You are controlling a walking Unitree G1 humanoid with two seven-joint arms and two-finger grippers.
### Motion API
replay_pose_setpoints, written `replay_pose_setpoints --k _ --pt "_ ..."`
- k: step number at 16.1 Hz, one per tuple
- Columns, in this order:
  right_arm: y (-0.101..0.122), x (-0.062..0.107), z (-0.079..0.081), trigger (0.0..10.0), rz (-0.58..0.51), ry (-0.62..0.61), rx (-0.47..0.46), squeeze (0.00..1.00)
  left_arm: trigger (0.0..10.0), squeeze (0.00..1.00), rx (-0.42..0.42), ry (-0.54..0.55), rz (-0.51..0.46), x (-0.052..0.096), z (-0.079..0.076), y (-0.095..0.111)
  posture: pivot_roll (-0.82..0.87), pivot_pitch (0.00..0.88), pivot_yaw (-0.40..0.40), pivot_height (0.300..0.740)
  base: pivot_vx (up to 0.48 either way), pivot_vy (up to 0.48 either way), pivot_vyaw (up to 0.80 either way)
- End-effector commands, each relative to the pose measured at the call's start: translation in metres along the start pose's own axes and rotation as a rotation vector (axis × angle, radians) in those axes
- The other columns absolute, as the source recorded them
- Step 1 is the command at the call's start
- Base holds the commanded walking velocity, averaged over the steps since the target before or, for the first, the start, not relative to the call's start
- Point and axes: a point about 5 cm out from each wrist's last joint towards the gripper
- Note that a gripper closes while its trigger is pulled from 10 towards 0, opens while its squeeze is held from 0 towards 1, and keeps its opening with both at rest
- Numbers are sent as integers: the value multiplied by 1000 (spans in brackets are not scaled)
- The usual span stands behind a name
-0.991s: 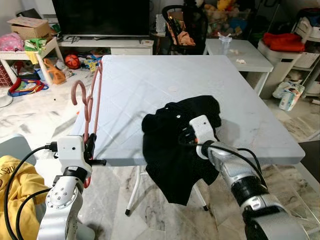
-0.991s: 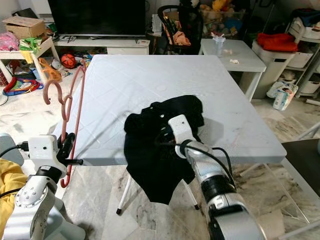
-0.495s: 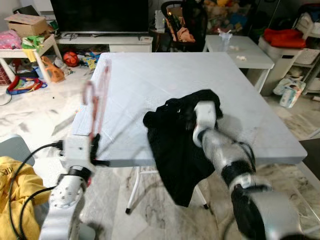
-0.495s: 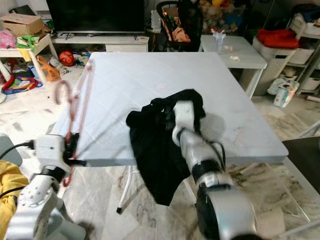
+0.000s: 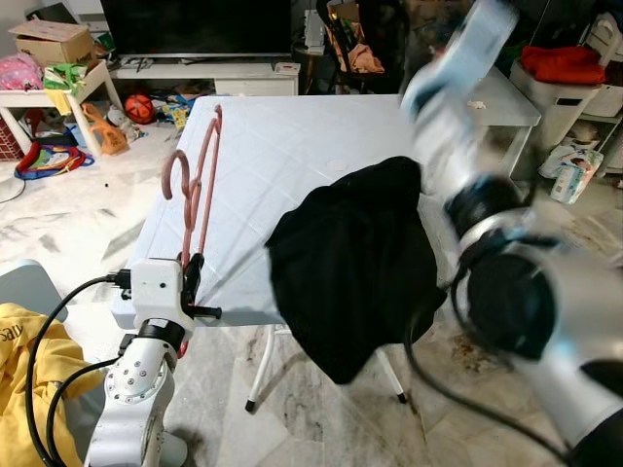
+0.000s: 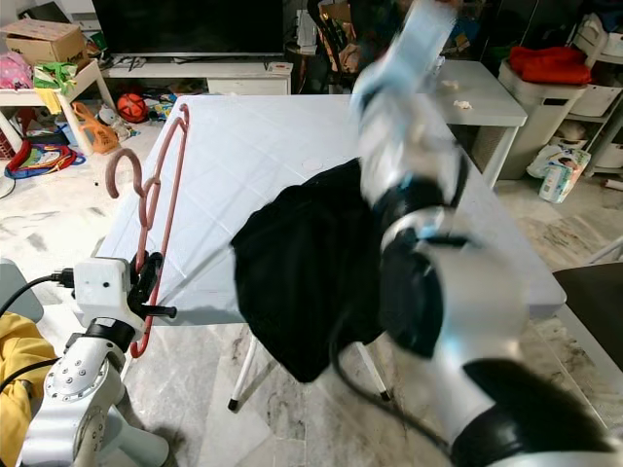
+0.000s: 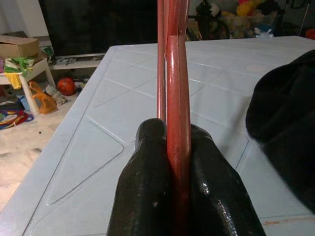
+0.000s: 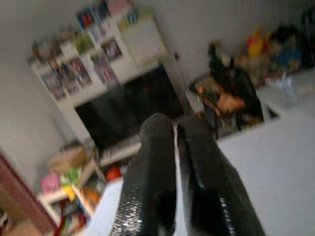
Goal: Hang hanger
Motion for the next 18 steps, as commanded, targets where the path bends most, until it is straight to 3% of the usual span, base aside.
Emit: replay_pose_setpoints --k 1,2,3,4,5,8,14,18 --pt "7 -2 0 0 -12 14 29 0 10000 0 2 30 24 1 4 -5 26 0 -69 740 0 0 0" --pt "10 -3 0 2118 -15 30 91 0 10000 0 2 29 22 0 2 -4 27 0 -73 740 0 0 0" --pt "-10 2 -6 10000 52 68 205 1000 10000 0 10 36 17 1 1 -4 24 0 -79 740 0 0 0" --pt "-26 7 -11 10000 103 102 263 1000 10000 0 14 39 18 3 1 -5 22 0 -80 740 0 0 0" --pt "-60 21 -26 10000 201 188 377 1000 10000 0 19 42 31 8 0 -9 21 0 -79 740 0 0 0" --pt "-100 49 -56 10000 347 399 463 1000 10000 0 21 34 45 12 0 -12 9 0 -70 740 0 0 0" --pt "-105 75 -86 10000 455 598 437 1000 10000 0 17 -7 47 7 -6 -10 -16 0 -38 740 0 0 0" --pt "-117 128 -111 10000 678 876 446 1000 10000 0 19 -15 68 13 -7 -15 -20 0 -30 740 0 0 0"
Point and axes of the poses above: a point about 5 cm out from each wrist's last joint towards the gripper, its own x axis pointing back from the gripper into the wrist, its own y axis along the axis of the wrist's last joint, z = x × y, and after that the axes turned 7 degrees about x, right-handed
